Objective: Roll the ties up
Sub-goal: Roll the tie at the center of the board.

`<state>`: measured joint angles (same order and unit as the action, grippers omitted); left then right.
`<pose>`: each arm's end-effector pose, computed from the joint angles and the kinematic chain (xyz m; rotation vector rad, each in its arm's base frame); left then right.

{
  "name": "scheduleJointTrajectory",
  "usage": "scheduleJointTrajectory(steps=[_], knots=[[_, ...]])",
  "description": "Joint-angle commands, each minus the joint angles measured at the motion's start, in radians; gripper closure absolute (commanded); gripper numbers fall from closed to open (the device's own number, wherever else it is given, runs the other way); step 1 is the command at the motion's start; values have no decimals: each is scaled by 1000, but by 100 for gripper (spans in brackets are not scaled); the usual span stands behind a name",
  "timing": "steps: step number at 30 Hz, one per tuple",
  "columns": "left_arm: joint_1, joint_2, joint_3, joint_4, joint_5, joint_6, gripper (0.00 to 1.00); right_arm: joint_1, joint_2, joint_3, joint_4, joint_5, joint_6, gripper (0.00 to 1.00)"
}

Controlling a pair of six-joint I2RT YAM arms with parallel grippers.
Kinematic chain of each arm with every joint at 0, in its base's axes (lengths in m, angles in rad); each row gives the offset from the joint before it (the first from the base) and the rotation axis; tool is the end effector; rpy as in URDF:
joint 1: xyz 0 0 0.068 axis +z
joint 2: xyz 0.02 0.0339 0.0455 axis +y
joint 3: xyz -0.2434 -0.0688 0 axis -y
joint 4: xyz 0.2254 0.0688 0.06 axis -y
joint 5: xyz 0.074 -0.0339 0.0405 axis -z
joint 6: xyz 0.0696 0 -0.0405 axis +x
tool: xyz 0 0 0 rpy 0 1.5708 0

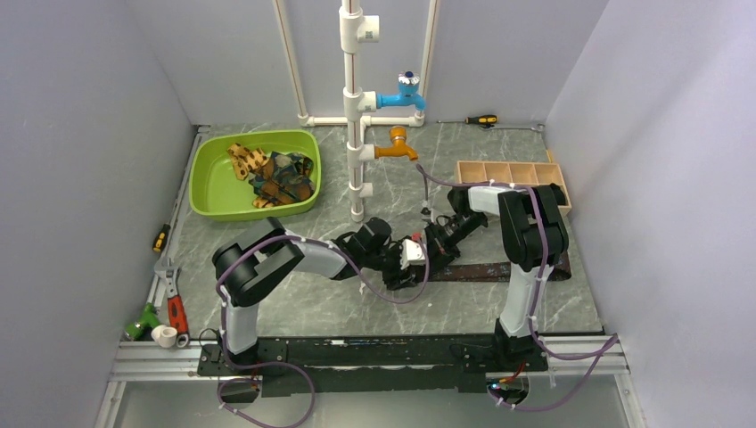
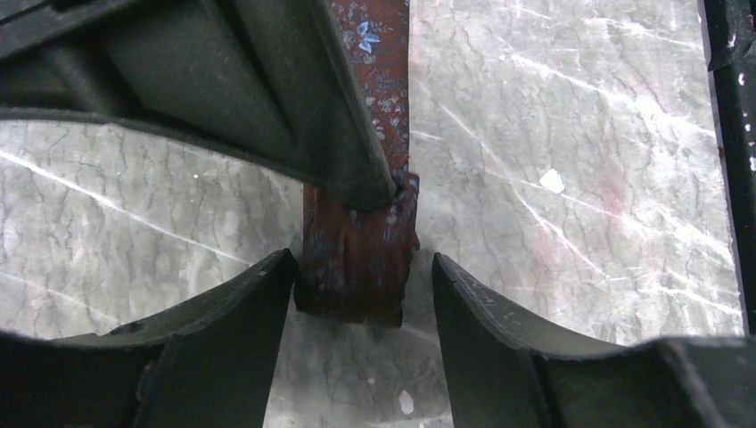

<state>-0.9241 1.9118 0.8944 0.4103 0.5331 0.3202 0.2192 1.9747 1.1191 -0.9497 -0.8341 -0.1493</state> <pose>0.2013 -0.3253 0.1062 1.5419 1.6094 -0.9183 0.2628 0.1114 0.0890 0.3498 -2.6323 -1.1633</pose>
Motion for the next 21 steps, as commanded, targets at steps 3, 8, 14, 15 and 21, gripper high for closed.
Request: scheduleJointTrajectory(steps=[3, 8, 14, 15, 21], knots=[[31, -10, -103, 18, 29, -22, 28, -14, 27, 1, 26, 215, -30, 100], [23, 9, -98, 122, 65, -80, 19, -15, 15, -15, 42, 291, -30, 100], [-30, 90, -1, 136, 15, -107, 18, -20, 27, -1, 64, 313, -1, 100], [-35, 106, 17, 127, 4, -108, 19, -22, 28, -2, 65, 312, 0, 100], [-45, 180, 90, -32, -93, -56, 51, -21, 23, 8, 49, 232, -21, 100]])
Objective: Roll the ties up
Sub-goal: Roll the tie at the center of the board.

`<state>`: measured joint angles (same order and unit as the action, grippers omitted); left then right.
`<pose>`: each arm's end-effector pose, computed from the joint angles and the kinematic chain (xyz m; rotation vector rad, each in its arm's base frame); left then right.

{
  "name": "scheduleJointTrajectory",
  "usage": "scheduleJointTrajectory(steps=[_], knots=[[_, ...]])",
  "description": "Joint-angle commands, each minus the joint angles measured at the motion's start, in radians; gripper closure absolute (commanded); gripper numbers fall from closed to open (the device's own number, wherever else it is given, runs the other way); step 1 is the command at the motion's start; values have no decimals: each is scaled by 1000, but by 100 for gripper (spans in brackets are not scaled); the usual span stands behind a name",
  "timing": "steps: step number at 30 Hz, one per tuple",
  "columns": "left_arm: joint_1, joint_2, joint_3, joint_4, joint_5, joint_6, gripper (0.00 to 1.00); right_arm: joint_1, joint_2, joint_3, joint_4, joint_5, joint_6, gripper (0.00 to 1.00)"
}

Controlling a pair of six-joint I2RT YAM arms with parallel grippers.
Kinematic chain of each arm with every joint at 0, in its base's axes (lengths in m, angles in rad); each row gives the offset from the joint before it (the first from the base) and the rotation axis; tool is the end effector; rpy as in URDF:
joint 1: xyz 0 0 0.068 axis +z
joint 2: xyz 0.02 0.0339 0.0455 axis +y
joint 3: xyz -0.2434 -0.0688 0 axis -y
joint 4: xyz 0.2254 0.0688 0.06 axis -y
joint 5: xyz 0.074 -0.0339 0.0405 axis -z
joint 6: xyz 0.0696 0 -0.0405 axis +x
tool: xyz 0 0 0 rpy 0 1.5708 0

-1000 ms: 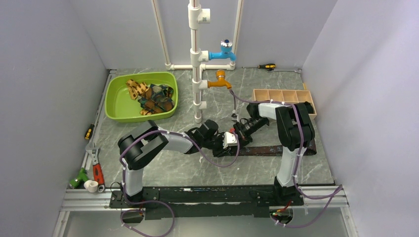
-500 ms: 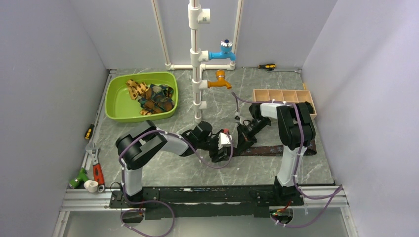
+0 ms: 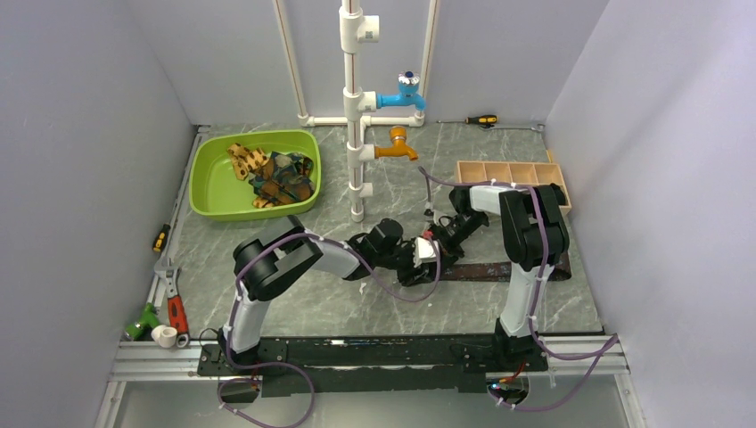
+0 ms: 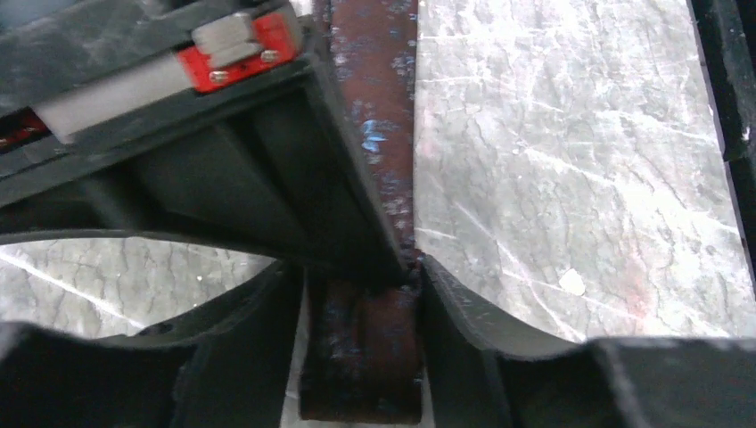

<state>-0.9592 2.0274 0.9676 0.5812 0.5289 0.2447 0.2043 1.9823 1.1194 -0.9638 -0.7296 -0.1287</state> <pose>0.2060 -0.3549 0.1029 1.4704 1.5315 -0.9767 0.2625 0.1018 0.0826 0.3153 -2.6730 -1.0128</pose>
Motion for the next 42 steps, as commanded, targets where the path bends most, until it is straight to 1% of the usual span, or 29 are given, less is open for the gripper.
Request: scheduleJointTrajectory(steps=[1, 2, 3, 5, 9, 10, 12, 15, 16, 20, 22, 25, 30, 34, 37, 39, 42], knots=[[-9, 60, 10, -235, -109, 35, 60, -8, 6, 16, 56, 112, -48, 100], [-8, 52, -2, -260, -126, 43, 68, -12, -5, 26, 44, 94, -60, 100], [-5, 41, -18, -286, -135, 55, 73, -16, -19, 35, 35, 89, -66, 100], [-3, 23, -44, -347, -157, 77, 74, -28, -46, 62, 14, 88, -87, 99], [15, -1, -71, -438, -208, 78, 74, -61, -76, 168, -84, 78, -158, 67], [19, -6, -72, -452, -218, 72, 75, -75, -86, 183, -120, 80, -179, 61], [27, -8, -71, -474, -228, 67, 76, -112, -113, 227, -183, 106, -229, 58], [33, -1, -60, -496, -221, 65, 76, -191, -157, 228, -279, 180, -328, 59], [35, 2, -53, -504, -219, 66, 76, -227, -178, 214, -297, 219, -365, 61], [42, 9, -32, -529, -209, 67, 76, -335, -249, 116, -305, 400, -494, 66], [45, 11, -22, -539, -206, 64, 76, -383, -274, 69, -275, 494, -542, 68], [50, 9, -23, -544, -204, 61, 77, -447, -284, 7, -187, 612, -605, 71], [60, 4, -39, -555, -211, 55, 77, -548, -218, -1, -26, 759, -719, 72], [66, -8, -58, -555, -213, 49, 77, -580, -134, 80, 83, 818, -792, 73], [69, -6, -55, -562, -214, 48, 77, -581, -67, 161, 97, 824, -819, 73], [70, -2, -46, -568, -218, 51, 77, -582, -54, 179, 114, 833, -839, 73], [71, -1, -41, -570, -223, 57, 77, -600, -72, 162, 150, 856, -884, 72]])
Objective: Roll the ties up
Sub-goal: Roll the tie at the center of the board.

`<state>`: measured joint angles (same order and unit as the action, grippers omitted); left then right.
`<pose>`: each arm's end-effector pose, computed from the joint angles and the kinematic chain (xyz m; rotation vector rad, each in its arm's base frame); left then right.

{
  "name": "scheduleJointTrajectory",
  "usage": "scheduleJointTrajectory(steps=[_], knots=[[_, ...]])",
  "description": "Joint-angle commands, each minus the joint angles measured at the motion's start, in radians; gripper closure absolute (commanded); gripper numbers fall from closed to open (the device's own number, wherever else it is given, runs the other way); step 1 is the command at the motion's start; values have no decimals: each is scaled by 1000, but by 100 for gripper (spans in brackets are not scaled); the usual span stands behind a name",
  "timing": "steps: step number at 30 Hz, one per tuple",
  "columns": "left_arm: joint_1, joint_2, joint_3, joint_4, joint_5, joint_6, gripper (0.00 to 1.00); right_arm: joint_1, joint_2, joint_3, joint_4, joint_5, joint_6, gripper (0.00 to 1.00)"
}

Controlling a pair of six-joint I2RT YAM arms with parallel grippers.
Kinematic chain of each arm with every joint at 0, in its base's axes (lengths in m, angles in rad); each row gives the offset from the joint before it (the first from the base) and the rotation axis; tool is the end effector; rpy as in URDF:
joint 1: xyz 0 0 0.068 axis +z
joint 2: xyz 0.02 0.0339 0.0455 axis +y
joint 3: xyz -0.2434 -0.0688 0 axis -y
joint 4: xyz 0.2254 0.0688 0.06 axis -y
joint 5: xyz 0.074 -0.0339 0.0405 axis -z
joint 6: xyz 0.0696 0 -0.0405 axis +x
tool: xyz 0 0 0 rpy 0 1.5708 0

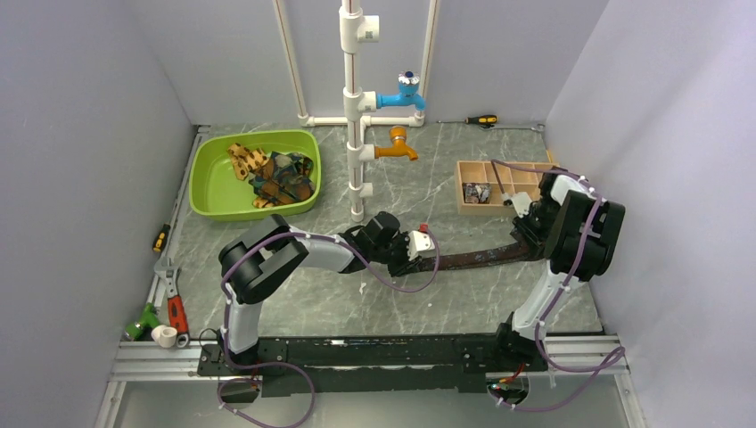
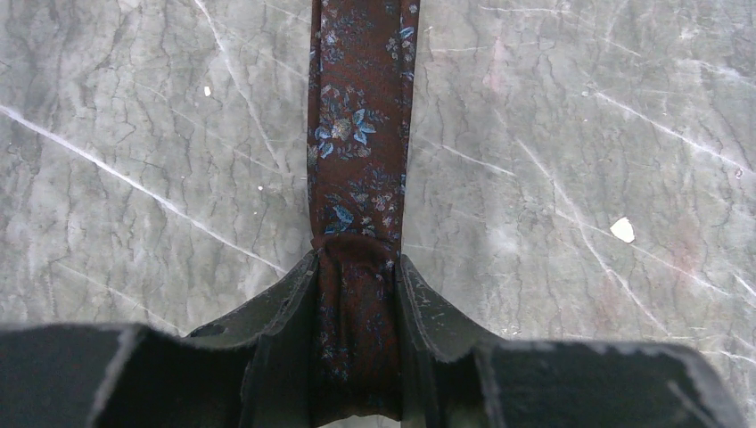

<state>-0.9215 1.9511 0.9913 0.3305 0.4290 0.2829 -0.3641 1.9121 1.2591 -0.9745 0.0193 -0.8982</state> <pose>0.2187 -0.3359 0.1085 1.4759 1.7080 -0.8225 0.2881 -0.1112 0.1102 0.8147 -2.9748 -0.0276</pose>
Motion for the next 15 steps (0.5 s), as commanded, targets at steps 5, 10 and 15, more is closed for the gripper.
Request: scheduleJointTrajectory(steps=[5, 10, 15], knots=[[39, 72, -67, -324, -122, 21, 77, -97, -38, 23, 167, 120, -149, 58], [43, 63, -68, -329, -122, 38, 77, -175, -31, 147, 62, 63, -59, 49], [48, 54, -76, -329, -120, 51, 77, -220, -33, 246, -51, 12, 25, 49]])
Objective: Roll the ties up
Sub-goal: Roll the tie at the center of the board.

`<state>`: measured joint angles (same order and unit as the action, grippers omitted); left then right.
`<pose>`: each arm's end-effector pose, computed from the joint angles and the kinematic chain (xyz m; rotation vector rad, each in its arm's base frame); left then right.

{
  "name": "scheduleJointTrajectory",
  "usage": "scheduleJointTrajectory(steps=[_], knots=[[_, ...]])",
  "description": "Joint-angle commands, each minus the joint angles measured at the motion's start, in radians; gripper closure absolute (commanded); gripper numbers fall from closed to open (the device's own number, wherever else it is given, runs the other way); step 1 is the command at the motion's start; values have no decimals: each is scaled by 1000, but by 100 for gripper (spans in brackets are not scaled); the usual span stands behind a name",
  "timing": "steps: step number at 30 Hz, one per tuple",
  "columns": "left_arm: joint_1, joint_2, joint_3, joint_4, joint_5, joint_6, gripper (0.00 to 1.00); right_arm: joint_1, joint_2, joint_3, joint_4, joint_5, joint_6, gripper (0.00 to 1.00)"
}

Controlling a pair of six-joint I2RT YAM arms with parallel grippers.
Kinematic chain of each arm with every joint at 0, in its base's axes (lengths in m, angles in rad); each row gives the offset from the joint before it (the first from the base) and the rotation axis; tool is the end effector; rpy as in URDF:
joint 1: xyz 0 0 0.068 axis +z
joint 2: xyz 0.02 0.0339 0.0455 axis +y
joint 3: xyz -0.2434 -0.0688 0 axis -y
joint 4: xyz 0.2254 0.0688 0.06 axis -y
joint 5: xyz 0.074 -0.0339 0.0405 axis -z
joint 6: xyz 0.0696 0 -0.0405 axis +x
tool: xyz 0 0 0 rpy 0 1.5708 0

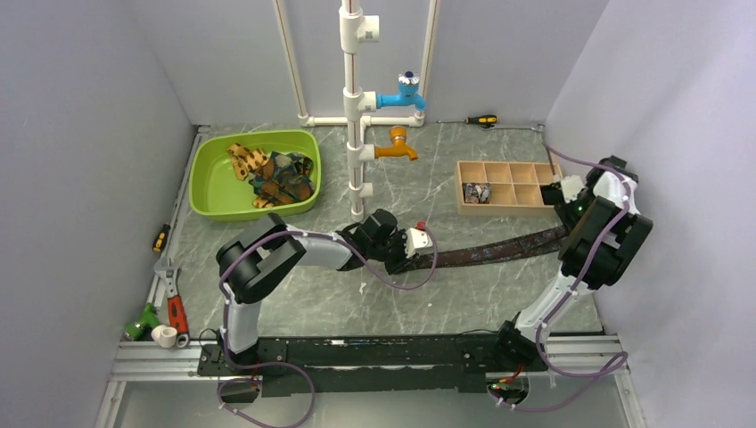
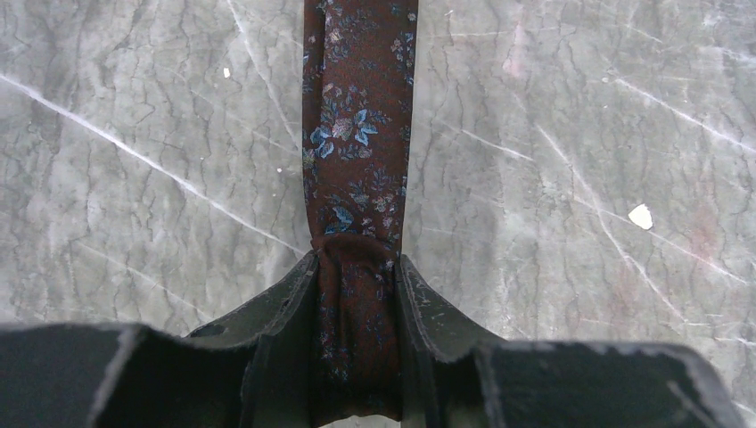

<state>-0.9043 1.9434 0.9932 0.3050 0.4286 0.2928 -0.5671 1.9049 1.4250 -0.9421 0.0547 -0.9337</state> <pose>0.2234 -0.3309 0.1092 1.4731 1.7253 -0.8068 0.2921 -0.1905 0.1507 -0.5521 3.0122 -0.2169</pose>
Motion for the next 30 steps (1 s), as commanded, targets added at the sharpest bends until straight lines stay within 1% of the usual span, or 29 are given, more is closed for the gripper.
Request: scheduleJointTrajectory(steps=[1, 3, 5, 8, 10, 12, 13, 14, 16, 18, 20, 23, 25, 30], knots=[[31, 60, -81, -303, -120, 46, 77, -15, -46, 91, -112, -58, 67, 47], [31, 57, -81, -303, -118, 51, 77, 9, -83, 117, -180, -151, 89, 44], [31, 52, -84, -303, -114, 60, 76, 47, -115, 148, -254, -281, 127, 40], [31, 48, -94, -293, -103, 75, 75, 124, -156, 164, -328, -473, 235, 36], [31, 49, -95, -292, -96, 86, 74, 181, -173, 146, -348, -612, 320, 35], [31, 55, -92, -295, -91, 92, 74, 234, -185, 95, -326, -757, 428, 34], [31, 57, -89, -297, -87, 99, 73, 258, -188, 53, -301, -829, 493, 36], [31, 58, -88, -297, -83, 99, 73, 284, -190, 5, -264, -905, 549, 40], [35, 62, -81, -303, -71, 94, 73, 344, -193, -98, -159, -1007, 675, 48], [42, 61, -79, -303, -48, 82, 73, 413, -195, -189, -33, -1055, 760, 55], [45, 58, -86, -298, -25, 80, 73, 503, -191, -262, 68, -1076, 828, 57], [47, 62, -87, -303, -14, 78, 73, 607, -160, -303, 170, -1073, 882, 59], [52, 64, -89, -303, -18, 74, 73, 650, -130, -312, 191, -1069, 894, 60], [62, 48, -103, -302, -16, 61, 72, 725, -105, -384, 313, -1049, 1002, 57]])
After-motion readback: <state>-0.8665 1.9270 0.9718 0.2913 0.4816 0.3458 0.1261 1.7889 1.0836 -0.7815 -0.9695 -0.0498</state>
